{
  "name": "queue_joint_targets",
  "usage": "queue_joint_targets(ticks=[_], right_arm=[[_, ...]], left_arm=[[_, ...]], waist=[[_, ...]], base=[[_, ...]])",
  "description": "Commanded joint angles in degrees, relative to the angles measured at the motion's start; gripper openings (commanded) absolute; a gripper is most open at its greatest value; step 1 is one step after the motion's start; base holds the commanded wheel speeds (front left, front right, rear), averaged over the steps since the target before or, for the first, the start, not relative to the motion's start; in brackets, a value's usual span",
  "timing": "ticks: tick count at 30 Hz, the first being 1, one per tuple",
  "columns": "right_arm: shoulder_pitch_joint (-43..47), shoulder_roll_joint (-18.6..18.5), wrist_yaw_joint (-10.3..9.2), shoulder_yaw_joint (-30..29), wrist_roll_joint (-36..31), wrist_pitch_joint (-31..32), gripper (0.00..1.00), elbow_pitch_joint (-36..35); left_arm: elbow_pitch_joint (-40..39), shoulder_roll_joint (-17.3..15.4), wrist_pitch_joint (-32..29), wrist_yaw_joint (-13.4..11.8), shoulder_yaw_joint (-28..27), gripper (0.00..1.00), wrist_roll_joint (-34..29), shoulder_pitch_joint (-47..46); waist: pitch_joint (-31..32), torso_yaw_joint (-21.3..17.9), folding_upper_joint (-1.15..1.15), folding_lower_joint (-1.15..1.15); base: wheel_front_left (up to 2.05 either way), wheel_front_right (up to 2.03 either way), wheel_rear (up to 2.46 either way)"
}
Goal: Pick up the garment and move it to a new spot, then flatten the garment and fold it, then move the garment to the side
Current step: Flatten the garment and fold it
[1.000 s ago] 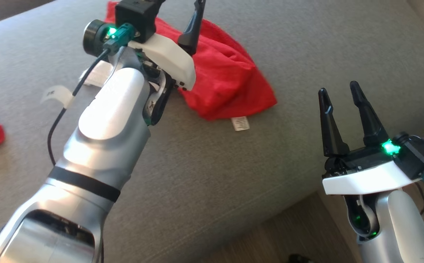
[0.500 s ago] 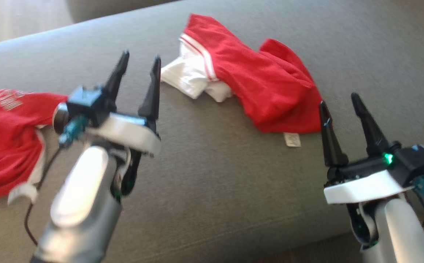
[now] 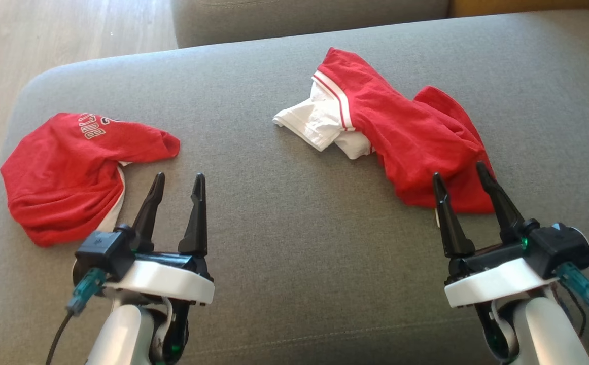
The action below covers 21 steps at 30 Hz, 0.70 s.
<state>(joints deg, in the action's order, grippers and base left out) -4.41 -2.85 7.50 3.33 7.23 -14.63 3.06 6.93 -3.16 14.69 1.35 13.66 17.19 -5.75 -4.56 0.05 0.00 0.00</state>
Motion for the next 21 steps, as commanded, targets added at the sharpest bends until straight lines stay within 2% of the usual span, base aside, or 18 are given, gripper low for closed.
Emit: queue_joint_targets(ticks=[1,5,10,17,21], right_arm=[[-1.2,0.0,-0.01,1.3,-0.6,-0.4,1.0,-1.6],[-2.4,0.0,-0.01,3.2,-2.3,-0.4,1.0,-0.5],[-6.8,0.0,-0.01,7.1,-5.6,-0.4,1.0,3.4],[-16.3,-0.3,-0.01,9.6,-12.3,0.3,1.0,12.8],[-22.3,-2.4,-0.01,10.3,-17.2,0.8,1.0,19.4]], left_arm=[[-2.5,0.0,0.3,0.4,-2.5,1.0,-0.5,-2.1],[-3.0,0.2,0.3,1.0,-2.4,1.0,-0.6,-2.3],[-3.6,0.3,0.3,0.2,-0.6,1.0,0.8,-2.7],[-6.3,0.3,0.3,-1.4,0.7,1.0,2.4,-5.0],[-6.9,0.3,0.3,-2.0,1.4,1.0,3.3,-6.3]], waist=[[-0.1,0.4,0.0,0.0],[-0.7,1.1,0.0,0.0],[-2.6,3.2,0.0,0.0],[-7.2,8.1,0.0,0.0],[-9.9,10.8,0.0,0.0]], base=[[0.0,0.0,0.0],[0.0,0.0,0.0],[0.0,0.0,0.0],[0.0,0.0,0.0],[0.0,0.0,0.0]])
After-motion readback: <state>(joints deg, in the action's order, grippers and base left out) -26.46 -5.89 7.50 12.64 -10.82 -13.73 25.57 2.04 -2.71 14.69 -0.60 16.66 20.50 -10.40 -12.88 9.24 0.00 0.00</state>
